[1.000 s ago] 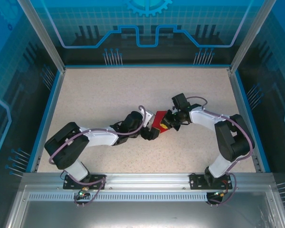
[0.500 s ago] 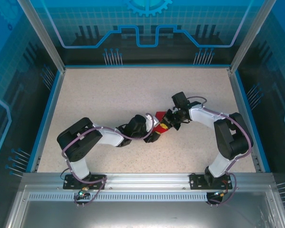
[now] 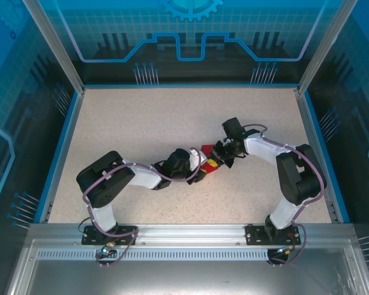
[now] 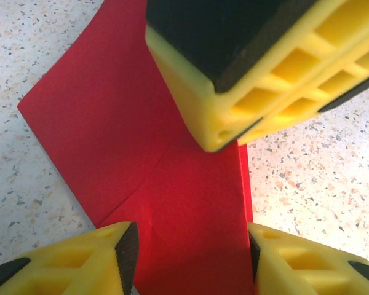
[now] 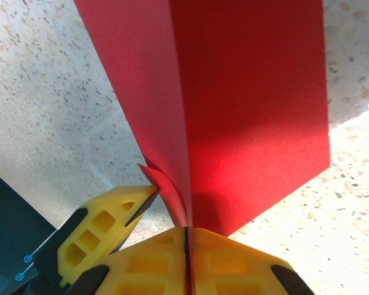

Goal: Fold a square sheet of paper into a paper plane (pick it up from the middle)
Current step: Fourth fold the wing at the center of the table.

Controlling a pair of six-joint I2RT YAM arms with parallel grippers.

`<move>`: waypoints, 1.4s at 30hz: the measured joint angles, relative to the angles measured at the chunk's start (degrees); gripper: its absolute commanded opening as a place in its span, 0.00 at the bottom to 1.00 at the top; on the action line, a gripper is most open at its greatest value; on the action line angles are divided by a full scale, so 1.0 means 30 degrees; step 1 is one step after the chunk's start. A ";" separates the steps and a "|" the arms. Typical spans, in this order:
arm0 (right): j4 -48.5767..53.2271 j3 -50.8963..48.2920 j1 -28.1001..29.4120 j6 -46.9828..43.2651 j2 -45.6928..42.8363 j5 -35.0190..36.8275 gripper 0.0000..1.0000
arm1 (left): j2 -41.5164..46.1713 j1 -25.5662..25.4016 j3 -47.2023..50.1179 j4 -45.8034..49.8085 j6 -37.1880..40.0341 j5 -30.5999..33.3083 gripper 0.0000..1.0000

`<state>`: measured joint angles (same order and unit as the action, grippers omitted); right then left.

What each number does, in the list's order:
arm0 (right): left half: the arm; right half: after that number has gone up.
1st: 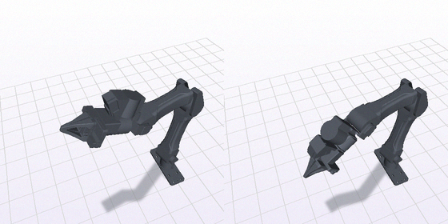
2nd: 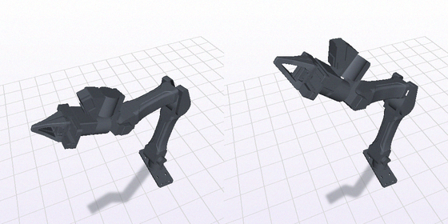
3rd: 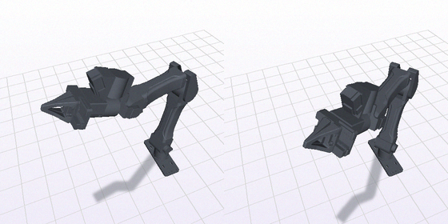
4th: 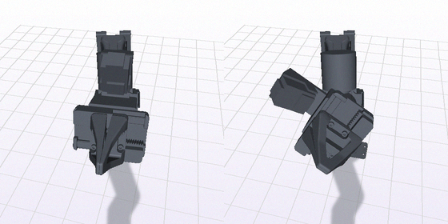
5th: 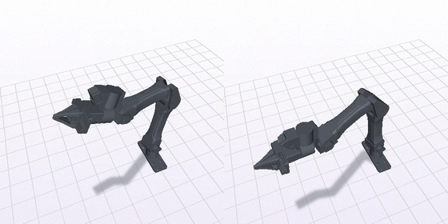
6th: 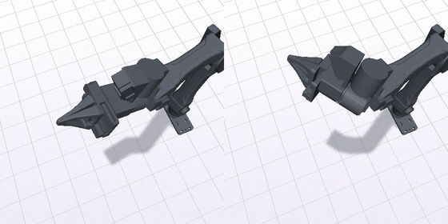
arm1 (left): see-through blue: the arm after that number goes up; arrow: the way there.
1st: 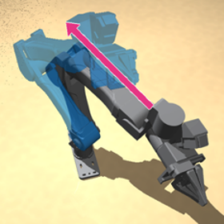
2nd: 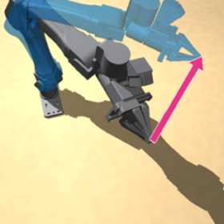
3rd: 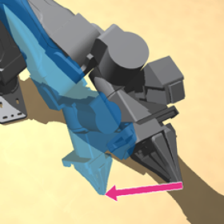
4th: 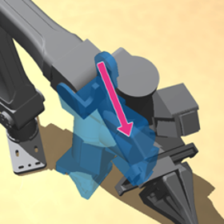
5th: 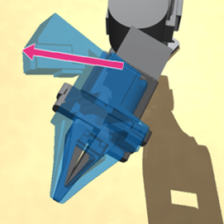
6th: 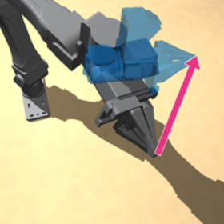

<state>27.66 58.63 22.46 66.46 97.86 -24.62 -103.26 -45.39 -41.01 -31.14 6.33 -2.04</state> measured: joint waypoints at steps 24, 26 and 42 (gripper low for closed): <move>0.0641 0.0495 -0.0117 -0.1304 0.0131 0.0036 0.57 | 0.0000 -0.0058 -0.0029 -0.0036 -0.1625 -0.0656 0.20; 0.0597 0.0488 -0.0328 -0.1661 -0.0146 0.0051 0.60 | 0.0000 -0.0058 -0.0029 -0.0058 -0.2178 -0.0750 0.17; -0.3075 -0.2470 -0.1260 -0.5989 -0.2732 -0.0692 0.59 | 0.0000 -0.0051 0.0109 -0.0736 -1.0666 -0.1413 0.12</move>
<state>18.44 51.22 18.68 48.49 89.67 -26.70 -103.26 -45.54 -40.69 -33.34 -25.67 -6.28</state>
